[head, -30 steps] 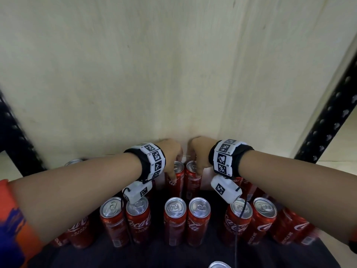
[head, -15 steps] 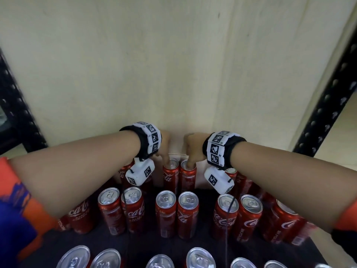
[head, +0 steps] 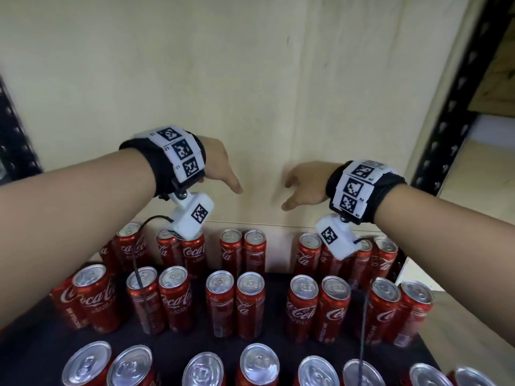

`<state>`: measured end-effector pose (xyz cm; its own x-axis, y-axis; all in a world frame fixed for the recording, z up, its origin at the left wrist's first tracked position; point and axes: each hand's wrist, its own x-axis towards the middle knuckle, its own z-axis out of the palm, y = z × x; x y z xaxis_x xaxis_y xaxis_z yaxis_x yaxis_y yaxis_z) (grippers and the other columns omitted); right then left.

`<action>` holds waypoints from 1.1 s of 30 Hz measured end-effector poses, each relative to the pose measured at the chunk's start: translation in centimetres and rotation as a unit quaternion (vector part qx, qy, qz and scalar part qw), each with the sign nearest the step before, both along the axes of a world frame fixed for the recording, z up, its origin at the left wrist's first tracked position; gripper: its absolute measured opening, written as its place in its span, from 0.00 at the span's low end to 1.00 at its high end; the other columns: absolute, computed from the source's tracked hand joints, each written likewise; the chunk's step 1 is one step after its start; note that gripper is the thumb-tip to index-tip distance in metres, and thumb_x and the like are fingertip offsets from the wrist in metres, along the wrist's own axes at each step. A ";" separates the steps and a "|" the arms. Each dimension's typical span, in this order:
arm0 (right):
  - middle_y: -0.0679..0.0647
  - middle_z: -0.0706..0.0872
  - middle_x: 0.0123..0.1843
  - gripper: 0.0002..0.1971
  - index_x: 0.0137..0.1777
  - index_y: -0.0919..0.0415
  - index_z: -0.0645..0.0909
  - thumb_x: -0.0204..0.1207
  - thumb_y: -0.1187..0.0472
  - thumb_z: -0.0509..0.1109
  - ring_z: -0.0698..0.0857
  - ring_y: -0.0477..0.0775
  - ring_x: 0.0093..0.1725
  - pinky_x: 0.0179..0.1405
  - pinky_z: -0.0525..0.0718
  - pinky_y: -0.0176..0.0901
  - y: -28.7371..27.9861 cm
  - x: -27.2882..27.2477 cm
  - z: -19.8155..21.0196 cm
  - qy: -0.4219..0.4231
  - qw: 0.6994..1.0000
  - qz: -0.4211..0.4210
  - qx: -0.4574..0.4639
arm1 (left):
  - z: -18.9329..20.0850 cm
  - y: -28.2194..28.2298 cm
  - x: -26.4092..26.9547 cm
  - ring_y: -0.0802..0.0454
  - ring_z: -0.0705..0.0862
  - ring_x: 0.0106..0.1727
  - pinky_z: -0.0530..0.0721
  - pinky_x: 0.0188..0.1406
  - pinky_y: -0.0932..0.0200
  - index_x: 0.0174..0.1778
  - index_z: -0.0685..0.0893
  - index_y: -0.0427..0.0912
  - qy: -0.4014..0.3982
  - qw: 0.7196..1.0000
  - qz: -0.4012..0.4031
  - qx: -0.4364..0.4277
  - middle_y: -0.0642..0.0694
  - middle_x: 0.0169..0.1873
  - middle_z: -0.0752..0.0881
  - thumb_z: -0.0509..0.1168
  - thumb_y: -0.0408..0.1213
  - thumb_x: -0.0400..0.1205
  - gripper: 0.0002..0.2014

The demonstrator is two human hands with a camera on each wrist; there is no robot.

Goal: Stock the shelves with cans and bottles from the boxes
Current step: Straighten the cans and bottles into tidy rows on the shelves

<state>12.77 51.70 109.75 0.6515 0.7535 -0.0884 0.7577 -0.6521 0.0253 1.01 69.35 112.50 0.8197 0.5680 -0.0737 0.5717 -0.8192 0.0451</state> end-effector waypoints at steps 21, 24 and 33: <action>0.52 0.91 0.59 0.30 0.63 0.57 0.88 0.61 0.47 0.85 0.89 0.55 0.57 0.62 0.88 0.54 -6.6 6.2 -5.3 0.061 0.990 -0.120 -0.034 | -8.9 -10.0 8.9 0.51 0.85 0.60 0.82 0.60 0.57 0.66 0.86 0.46 -0.070 0.965 -0.241 -0.074 0.50 0.61 0.87 0.80 0.46 0.73 0.25; 0.52 0.91 0.59 0.30 0.64 0.56 0.87 0.60 0.51 0.86 0.90 0.54 0.55 0.58 0.90 0.53 -6.3 7.0 -6.7 0.079 0.991 -0.103 -0.039 | -10.5 -10.3 10.3 0.52 0.85 0.60 0.82 0.61 0.56 0.66 0.86 0.50 -0.026 0.966 -0.248 -0.066 0.54 0.61 0.86 0.80 0.48 0.72 0.26; 0.58 0.89 0.63 0.28 0.66 0.64 0.86 0.68 0.54 0.86 0.88 0.58 0.62 0.52 0.85 0.45 -4.9 8.8 -9.3 0.109 0.990 -0.072 -0.056 | -13.2 -11.3 13.4 0.46 0.89 0.51 0.90 0.54 0.45 0.58 0.89 0.51 0.073 0.968 -0.237 -0.024 0.51 0.51 0.91 0.81 0.58 0.61 0.30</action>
<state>21.59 46.81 100.49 0.7077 0.6319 -0.3158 0.6525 -0.7561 -0.0506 14.45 58.03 99.27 0.9666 0.1229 -0.2248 0.1343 -0.9903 0.0360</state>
